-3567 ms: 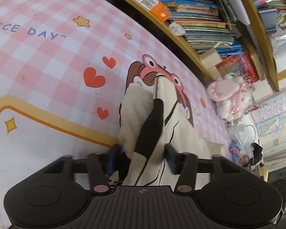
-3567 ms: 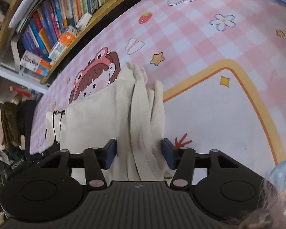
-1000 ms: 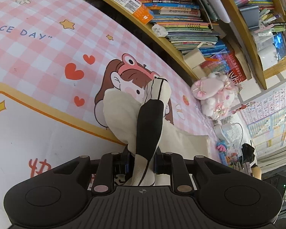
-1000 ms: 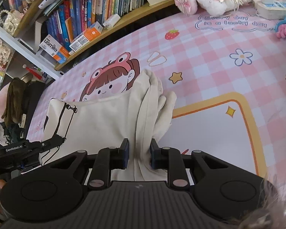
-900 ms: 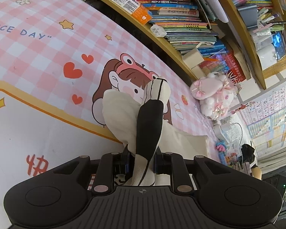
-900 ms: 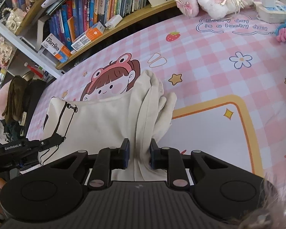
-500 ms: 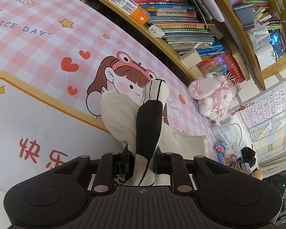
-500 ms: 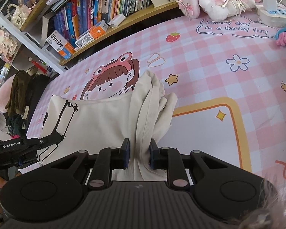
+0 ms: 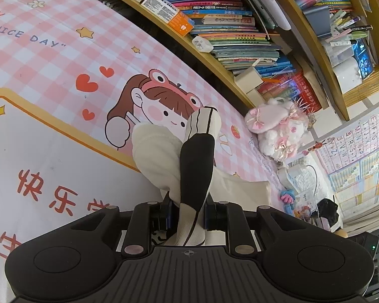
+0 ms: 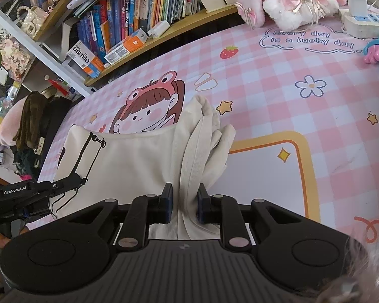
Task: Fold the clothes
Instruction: 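Keep pinching the shirt's folded edges with both grippers, smoothing the bundle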
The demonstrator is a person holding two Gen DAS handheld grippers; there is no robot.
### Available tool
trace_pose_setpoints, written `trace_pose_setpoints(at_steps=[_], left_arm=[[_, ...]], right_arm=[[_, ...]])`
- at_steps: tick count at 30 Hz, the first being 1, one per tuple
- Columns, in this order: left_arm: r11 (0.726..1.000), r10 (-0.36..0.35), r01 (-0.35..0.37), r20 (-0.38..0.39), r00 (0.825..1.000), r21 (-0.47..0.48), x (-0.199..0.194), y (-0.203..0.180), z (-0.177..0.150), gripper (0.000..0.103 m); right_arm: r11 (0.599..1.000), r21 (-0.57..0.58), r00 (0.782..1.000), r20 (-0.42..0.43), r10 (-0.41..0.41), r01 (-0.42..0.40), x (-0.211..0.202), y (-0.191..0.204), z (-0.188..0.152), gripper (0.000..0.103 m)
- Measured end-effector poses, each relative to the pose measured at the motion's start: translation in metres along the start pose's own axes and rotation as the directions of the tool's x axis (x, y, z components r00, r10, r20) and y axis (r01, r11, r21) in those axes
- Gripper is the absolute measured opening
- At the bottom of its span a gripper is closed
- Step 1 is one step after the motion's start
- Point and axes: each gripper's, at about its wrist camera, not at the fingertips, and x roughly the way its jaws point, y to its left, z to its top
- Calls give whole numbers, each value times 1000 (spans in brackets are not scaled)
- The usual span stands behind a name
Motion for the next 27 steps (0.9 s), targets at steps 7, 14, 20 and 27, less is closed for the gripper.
trace_pose_setpoints(at_steps=[7, 14, 20, 27], left_arm=[[1000, 0, 0, 19, 1000, 7, -5, -10, 3, 19], [1000, 8, -8, 22, 1000, 5, -9, -10, 3, 20], [1000, 6, -6, 24, 1000, 8, -13, -7, 6, 20], [1000, -9, 9, 13, 1000, 11, -15, -2, 13, 20]], right_arm=[[1000, -15, 1000, 13, 17, -17, -6, 2, 4, 17], [999, -25, 1000, 10, 26, -26, -7, 6, 7, 17], [999, -31, 1000, 9, 28, -27, -6, 11, 7, 17], [999, -30, 1000, 12, 17, -17, -4, 17, 7, 17]])
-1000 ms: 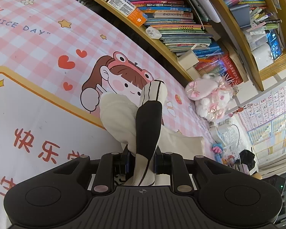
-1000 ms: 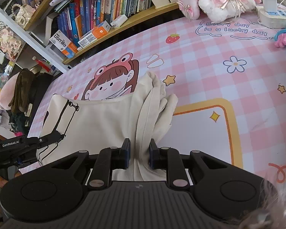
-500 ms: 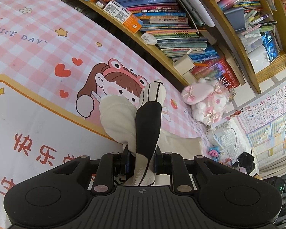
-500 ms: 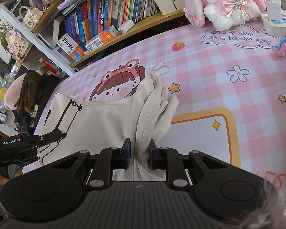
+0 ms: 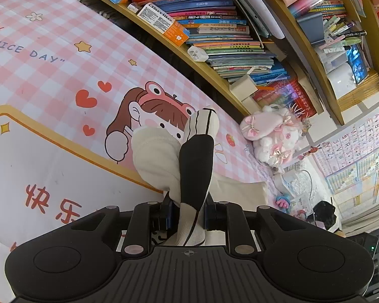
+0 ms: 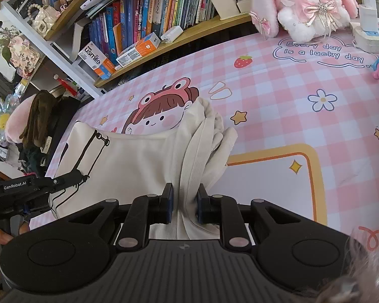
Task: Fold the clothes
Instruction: 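Keep pinching the shirt's folded edges with both grippers, smoothing the bundle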
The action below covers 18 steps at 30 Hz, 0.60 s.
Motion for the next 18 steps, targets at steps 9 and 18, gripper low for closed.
trace_pose_setpoints(at_steps=[9, 18], left_arm=[[999, -49, 49, -32, 998, 4, 1, 19, 19, 19], [995, -102, 102, -61, 993, -3, -4, 50, 52, 19]], right_arm=[[999, 15, 999, 17, -42, 42, 7, 20, -2, 17], [996, 34, 996, 32, -86, 85, 22, 54, 1, 16]])
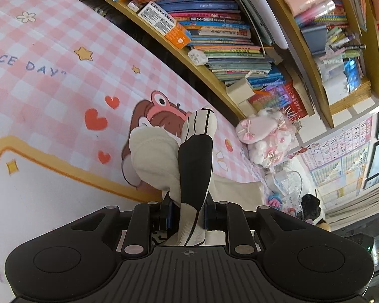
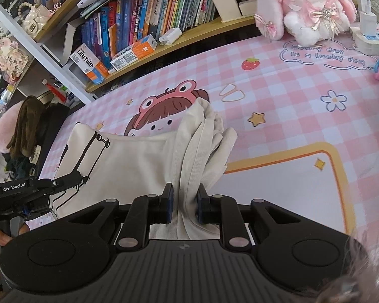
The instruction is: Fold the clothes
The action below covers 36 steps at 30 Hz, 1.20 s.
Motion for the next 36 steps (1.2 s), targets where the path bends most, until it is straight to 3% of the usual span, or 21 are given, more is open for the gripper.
trace_pose_setpoints(at_steps=[16, 36], left_arm=[[999, -47, 47, 29, 998, -10, 3, 43, 83, 20], [1000, -19, 21, 116, 993, -13, 72, 58, 178, 20]], right_arm=[[1000, -4, 999, 32, -2, 2, 55, 54, 50, 16], [997, -59, 995, 85, 58, -53, 147, 55, 167, 16]])
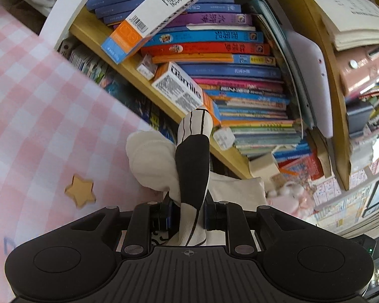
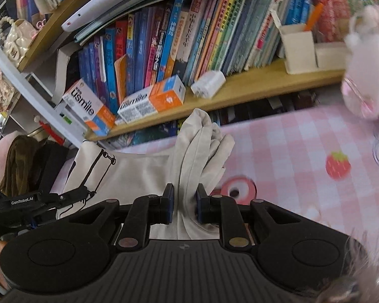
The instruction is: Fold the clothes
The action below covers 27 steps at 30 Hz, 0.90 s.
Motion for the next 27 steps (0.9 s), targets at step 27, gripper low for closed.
trace_pose_setpoints(at_steps=[27], left_arm=[[979, 18, -3, 74, 997, -205, 57, 73, 20, 32]], right_arm=[[959, 282, 1000, 25, 13, -19, 73, -79, 10, 8]])
